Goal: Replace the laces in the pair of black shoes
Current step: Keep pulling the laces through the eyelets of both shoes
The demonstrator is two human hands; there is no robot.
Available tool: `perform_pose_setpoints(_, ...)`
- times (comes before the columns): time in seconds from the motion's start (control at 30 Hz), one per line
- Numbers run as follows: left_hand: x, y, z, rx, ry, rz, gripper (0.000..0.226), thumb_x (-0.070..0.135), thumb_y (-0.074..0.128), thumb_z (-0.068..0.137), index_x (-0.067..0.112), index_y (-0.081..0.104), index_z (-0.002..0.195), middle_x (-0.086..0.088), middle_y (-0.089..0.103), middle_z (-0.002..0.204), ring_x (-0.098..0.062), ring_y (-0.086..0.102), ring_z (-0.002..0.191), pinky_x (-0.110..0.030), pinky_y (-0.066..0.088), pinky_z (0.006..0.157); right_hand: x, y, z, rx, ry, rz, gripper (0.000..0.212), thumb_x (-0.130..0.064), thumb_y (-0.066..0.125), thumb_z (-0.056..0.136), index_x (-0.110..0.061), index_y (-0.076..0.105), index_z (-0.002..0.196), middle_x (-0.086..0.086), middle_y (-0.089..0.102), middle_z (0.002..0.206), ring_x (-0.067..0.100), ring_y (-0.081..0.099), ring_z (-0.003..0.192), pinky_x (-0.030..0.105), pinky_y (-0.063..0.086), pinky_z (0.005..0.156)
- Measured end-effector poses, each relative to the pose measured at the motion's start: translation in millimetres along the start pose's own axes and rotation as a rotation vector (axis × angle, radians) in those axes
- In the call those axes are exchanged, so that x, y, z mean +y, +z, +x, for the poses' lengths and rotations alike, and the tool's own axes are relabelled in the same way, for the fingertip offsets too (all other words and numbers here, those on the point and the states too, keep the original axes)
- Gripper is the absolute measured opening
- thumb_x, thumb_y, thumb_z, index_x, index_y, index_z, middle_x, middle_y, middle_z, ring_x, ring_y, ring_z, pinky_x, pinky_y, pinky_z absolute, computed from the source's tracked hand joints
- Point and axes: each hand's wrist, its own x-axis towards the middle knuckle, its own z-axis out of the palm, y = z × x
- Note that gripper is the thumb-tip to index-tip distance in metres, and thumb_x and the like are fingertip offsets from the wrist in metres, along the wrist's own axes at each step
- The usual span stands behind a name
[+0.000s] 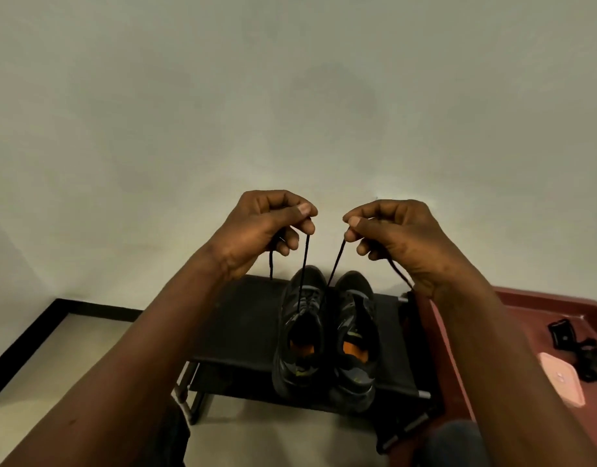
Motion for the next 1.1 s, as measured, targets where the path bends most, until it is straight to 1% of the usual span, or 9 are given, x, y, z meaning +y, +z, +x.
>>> perform_pose_setpoints(0.17, 44.7, 4.7, -9.5, -0.119, -0.017, -0.045, 0.027, -0.002, 0.051, 0.101, 0.005, 0.074, 0.114, -0.019, 0.076, 0.105, -0.023, 0.074, 0.077, -0.027, 0.058, 0.064, -37.4, -7.9, -12.0, -0.054, 0.103, 0.259, 0.017, -0.008, 0.062, 0.101, -0.001, 0.075, 0.111, 0.015, 0.079, 0.094, 0.02, 0.074, 0.074, 0.024, 0.059, 0.061)
perform_pose_setpoints(0.27, 61.8, 8.7, -13.7, -0.165, 0.045, 0.032, 0.031, -0.007, 0.057, 0.097, 0.006, 0.072, 0.12, -0.018, 0.076, 0.11, -0.031, 0.076, 0.095, -0.031, 0.061, 0.076, -52.9, -14.3, -19.4, -0.182, 0.108, 0.376, 0.029, -0.001, 0.047, 0.102, 0.005, 0.066, 0.123, 0.021, 0.077, 0.11, 0.033, 0.077, 0.099, 0.032, 0.064, 0.078)
perform_pose_setpoints(0.37, 74.3, 12.9, -17.1, -0.111, 0.135, 0.145, 0.023, -0.001, 0.067, 0.096, 0.008, 0.074, 0.115, -0.016, 0.078, 0.101, -0.03, 0.076, 0.097, -0.032, 0.061, 0.079, -62.3, -15.7, -28.7, -0.324, 0.074, 0.453, 0.033, 0.007, 0.044, 0.101, 0.006, 0.058, 0.131, 0.024, 0.073, 0.121, 0.036, 0.071, 0.115, 0.039, 0.06, 0.094)
perform_pose_setpoints(0.47, 80.8, 17.9, -18.9, -0.022, 0.164, 0.203, 0.011, 0.011, 0.076, 0.093, 0.008, 0.077, 0.104, -0.014, 0.078, 0.088, -0.026, 0.077, 0.083, -0.03, 0.061, 0.071, -62.1, -9.2, -33.2, -0.14, 0.035, 0.259, 0.025, 0.008, 0.064, 0.095, 0.006, 0.065, 0.121, 0.019, 0.078, 0.104, 0.032, 0.077, 0.099, 0.034, 0.064, 0.082)
perform_pose_setpoints(0.63, 89.4, 24.0, -15.1, 0.101, 0.211, 0.329, 0.014, 0.034, 0.074, 0.095, 0.023, 0.083, 0.094, 0.002, 0.076, 0.087, -0.013, 0.065, 0.064, -0.022, 0.052, 0.061, -70.0, -4.2, -34.9, 0.137, -0.105, -0.12, 0.014, -0.027, 0.078, 0.093, -0.013, 0.08, 0.095, 0.0, 0.076, 0.076, 0.011, 0.07, 0.062, 0.022, 0.054, 0.056)
perform_pose_setpoints(0.7, 96.4, 27.4, -13.0, 0.102, 0.203, 0.304, 0.012, 0.031, 0.074, 0.095, 0.023, 0.083, 0.096, 0.001, 0.077, 0.093, -0.014, 0.069, 0.069, -0.021, 0.053, 0.062, -75.9, -4.3, -32.2, 0.163, -0.115, -0.111, 0.014, -0.032, 0.078, 0.092, -0.019, 0.082, 0.09, -0.005, 0.076, 0.079, 0.005, 0.066, 0.063, 0.021, 0.049, 0.057)
perform_pose_setpoints(0.8, 102.8, 35.0, -10.2, 0.129, 0.173, 0.257, 0.01, 0.019, 0.074, 0.096, 0.017, 0.082, 0.099, -0.006, 0.078, 0.092, -0.015, 0.071, 0.072, -0.021, 0.055, 0.064, -82.2, -0.7, -26.9, 0.169, -0.048, 0.057, 0.01, -0.024, 0.079, 0.092, -0.015, 0.081, 0.094, 0.001, 0.078, 0.09, 0.013, 0.071, 0.073, 0.028, 0.051, 0.063)
perform_pose_setpoints(0.93, 107.2, 46.1, -6.6, 0.195, 0.147, 0.216, 0.01, 0.013, 0.072, 0.096, 0.011, 0.081, 0.1, -0.013, 0.077, 0.087, -0.015, 0.068, 0.067, -0.022, 0.055, 0.064, -86.0, 6.6, -17.5, 0.232, 0.004, 0.161, 0.01, -0.023, 0.08, 0.091, -0.013, 0.08, 0.093, 0.002, 0.079, 0.088, 0.014, 0.07, 0.069, 0.028, 0.05, 0.062)
perform_pose_setpoints(1.1, 120.6, 54.7, 0.6, 0.292, 0.182, 0.335, 0.011, 0.013, 0.071, 0.096, 0.013, 0.082, 0.091, -0.004, 0.076, 0.077, -0.01, 0.068, 0.062, -0.023, 0.057, 0.062, -98.3, 9.8, -6.9, 0.257, 0.006, 0.111, 0.014, -0.029, 0.081, 0.091, -0.015, 0.08, 0.09, 0.002, 0.079, 0.086, 0.013, 0.071, 0.065, 0.026, 0.049, 0.059)
